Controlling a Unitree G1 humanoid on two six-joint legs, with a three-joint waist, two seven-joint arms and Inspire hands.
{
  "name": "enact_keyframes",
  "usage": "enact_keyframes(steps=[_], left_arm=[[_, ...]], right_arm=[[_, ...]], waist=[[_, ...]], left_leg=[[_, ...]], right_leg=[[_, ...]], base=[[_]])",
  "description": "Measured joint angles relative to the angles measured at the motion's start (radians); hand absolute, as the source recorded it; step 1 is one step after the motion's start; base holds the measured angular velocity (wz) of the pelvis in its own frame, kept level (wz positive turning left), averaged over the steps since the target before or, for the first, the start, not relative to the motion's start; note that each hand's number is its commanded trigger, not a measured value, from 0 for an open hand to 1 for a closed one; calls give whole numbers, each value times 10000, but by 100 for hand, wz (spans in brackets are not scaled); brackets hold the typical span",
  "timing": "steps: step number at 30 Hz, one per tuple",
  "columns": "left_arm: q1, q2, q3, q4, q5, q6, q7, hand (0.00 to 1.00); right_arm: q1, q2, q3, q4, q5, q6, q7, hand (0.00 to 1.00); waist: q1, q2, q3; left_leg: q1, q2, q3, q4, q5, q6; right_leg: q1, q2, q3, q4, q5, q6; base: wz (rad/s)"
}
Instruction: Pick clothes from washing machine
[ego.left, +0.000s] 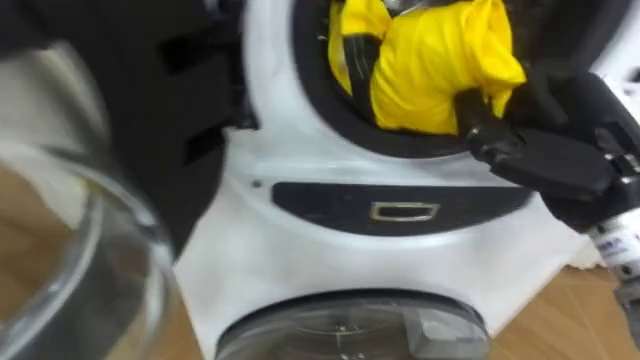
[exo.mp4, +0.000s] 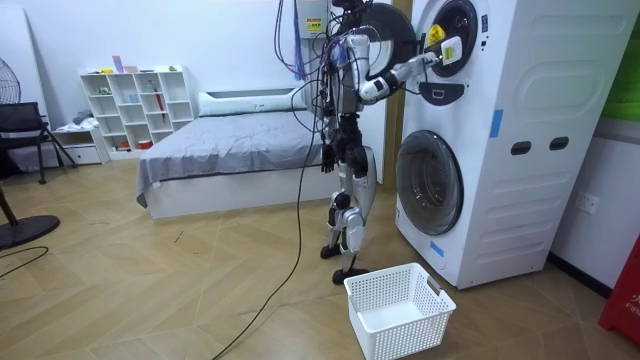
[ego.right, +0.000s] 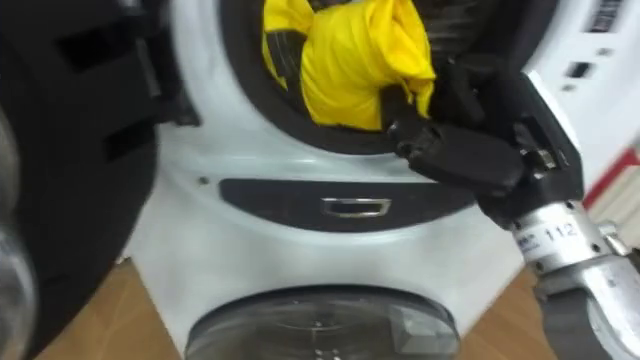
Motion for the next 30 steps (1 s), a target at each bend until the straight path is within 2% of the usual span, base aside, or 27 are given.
enact_keyframes(steps=[2, 5, 10, 20, 22, 24, 27, 30], left_arm=[[-1, -19, 20, -72, -2, -13, -122, 0], [-1, -37, 94, -83, -6, -71, -180, 0], [29, -105, 97, -59, -3, -299, -206, 0], [271, -107, 403, -71, 0, -315, -282, 0], [272, -99, 491, -68, 2, -315, -271, 0], [275, -108, 557, -71, 131, -301, -270, 0], [282, -109, 623, -74, 392, -259, -270, 0], [228, -91, 702, -78, 391, -237, -268, 0]], right_arm=[[137, -8, -284, -60, 69, -27, 203, 100], [330, -18, -509, -95, 119, -102, 370, 100], [380, -21, -623, -241, 159, -214, 583, 100], [469, -23, -1108, -283, 619, -368, 995, 100], [498, -23, -1298, -280, 710, -368, 994, 100], [687, -21, -1569, -280, 786, -370, 999, 100], [1379, -3, -2024, -265, 823, -369, 966, 100], [1897, 5, -2196, -50, 913, -371, 869, 100]], waist=[[-169, -45, -31], [-166, -67, -59], [-142, -85, -68], [-154, -218, -126], [-216, -226, -93], [-233, -254, -101], [-261, -244, -89], [-474, -155, -44]], left_leg=[[30, 50, 80, 0, 29, -58], [114, 110, 232, 1, 31, -123], [213, 141, 254, -12, 54, -168], [303, 124, 257, -88, 64, -181], [292, 121, 269, -83, 64, -181], [266, 128, 331, -106, 62, -183], [311, 134, 500, -175, 61, -184], [308, 134, 611, -188, 56, -177]], right_leg=[[2, 35, -93, -1, -10, -23], [10, 126, -186, 14, 38, -99], [19, 163, -204, 22, 42, -107], [28, 166, -208, 52, 42, -107], [-4, 166, -205, 52, 42, -107], [-139, 172, -199, 86, 41, -107], [-152, 189, -124, 154, 42, -107], [-227, 180, -40, 166, 42, -107]], base=[[-11], [-16], [-1], [0], [0], [-10], [-16], [-13]])
